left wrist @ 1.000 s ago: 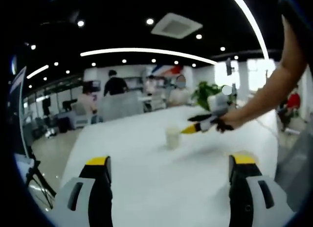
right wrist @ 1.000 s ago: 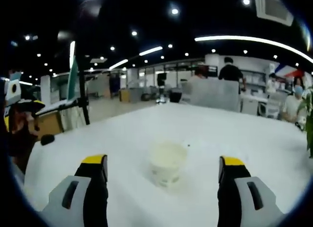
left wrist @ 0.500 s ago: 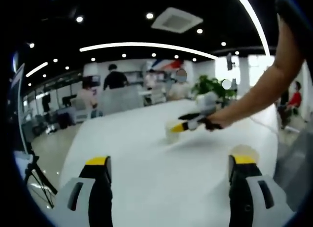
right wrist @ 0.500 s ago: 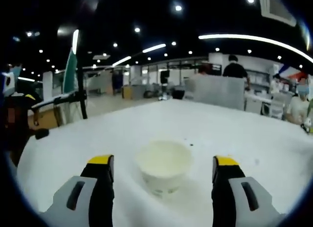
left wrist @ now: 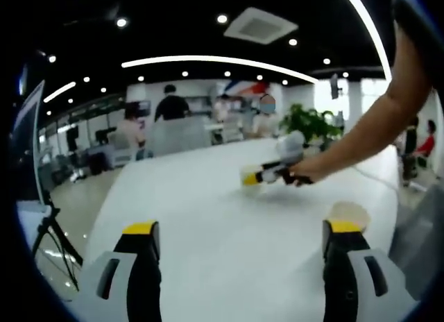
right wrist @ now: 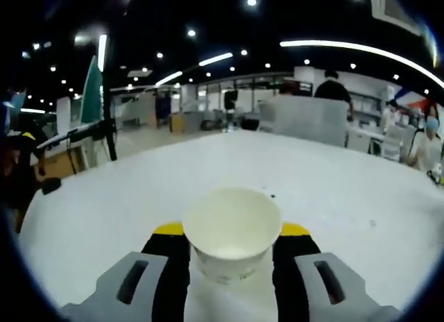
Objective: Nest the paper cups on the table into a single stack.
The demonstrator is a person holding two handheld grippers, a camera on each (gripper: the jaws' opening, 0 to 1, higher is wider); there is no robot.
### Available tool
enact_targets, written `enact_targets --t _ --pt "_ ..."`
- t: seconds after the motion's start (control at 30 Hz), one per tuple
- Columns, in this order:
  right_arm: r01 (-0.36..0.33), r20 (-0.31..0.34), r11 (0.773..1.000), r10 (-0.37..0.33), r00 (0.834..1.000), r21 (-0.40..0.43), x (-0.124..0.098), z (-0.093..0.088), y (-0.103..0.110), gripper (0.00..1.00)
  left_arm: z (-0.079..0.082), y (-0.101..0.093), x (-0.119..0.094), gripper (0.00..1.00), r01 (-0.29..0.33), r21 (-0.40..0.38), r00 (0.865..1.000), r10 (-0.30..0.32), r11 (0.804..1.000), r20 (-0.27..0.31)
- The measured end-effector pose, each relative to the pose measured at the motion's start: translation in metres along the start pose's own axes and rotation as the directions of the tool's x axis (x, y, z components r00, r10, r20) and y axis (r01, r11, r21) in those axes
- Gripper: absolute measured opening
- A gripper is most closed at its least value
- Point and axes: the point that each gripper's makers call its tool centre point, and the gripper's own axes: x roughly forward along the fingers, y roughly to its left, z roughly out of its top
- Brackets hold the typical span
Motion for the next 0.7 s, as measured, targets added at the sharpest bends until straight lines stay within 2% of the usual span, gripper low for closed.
enact_targets --t 0.27,0.5,0.7 --pt "-0.010 -0.002 1.000 0.010 1.000 -0.001 -0.004 0.005 -0.002 0.42 0.000 -0.001 0.001 0.95 0.005 0.002 1.000 -0.005 1.000 -0.005" --pt "-0.013 0.031 1.000 0.013 0.999 0.007 -0.003 0.031 -0.010 0.42 0.003 -0.004 0.001 0.96 0.010 0.007 1.000 -0.010 1.000 0.007" --pt "-0.001 0.067 1.000 0.000 0.998 0.018 -0.005 0.057 -0.021 0.43 -0.001 -0.006 0.001 0.98 0.019 0.000 1.000 -0.019 1.000 -0.015"
